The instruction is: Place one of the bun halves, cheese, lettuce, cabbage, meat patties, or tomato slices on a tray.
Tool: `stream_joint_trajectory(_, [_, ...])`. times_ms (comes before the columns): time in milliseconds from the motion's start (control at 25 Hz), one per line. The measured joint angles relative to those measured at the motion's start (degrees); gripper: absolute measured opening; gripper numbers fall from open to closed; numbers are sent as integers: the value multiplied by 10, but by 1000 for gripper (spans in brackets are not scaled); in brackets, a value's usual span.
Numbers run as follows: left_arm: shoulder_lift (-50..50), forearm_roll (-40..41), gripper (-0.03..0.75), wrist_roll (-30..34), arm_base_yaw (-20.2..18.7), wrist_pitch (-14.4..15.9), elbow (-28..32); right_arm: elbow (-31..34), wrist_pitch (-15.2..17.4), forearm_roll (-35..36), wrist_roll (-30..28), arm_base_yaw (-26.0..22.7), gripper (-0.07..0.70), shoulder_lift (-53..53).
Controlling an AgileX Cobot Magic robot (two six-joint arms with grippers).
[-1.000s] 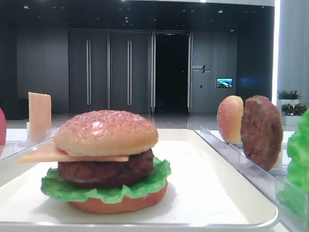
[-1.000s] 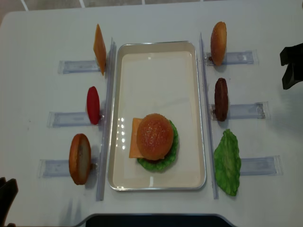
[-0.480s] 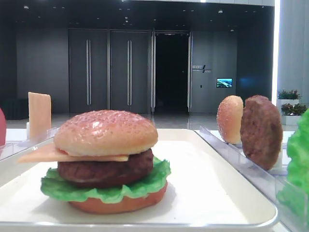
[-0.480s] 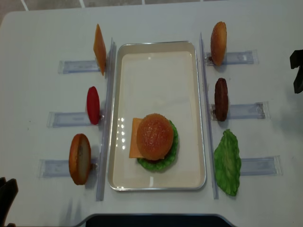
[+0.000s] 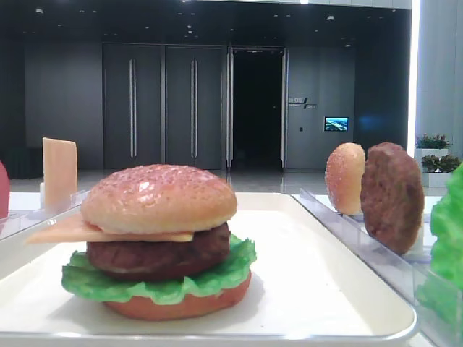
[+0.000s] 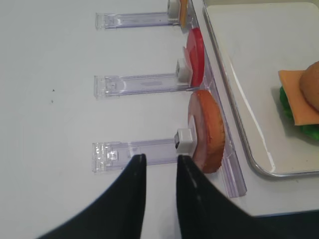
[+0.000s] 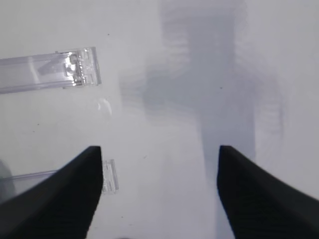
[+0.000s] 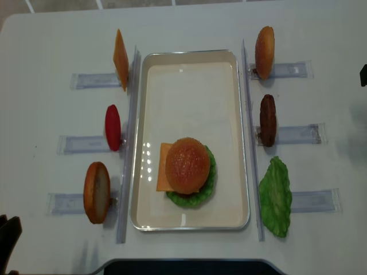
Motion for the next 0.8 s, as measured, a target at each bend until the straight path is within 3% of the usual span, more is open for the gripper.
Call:
stream_joint_trajectory(480, [0,0,159,0,0,0,0,1,0,-18,0,0,491,-2])
stream_joint_trajectory(800, [0,0,159,0,0,0,0,70,1,-14,1,0,491,-99])
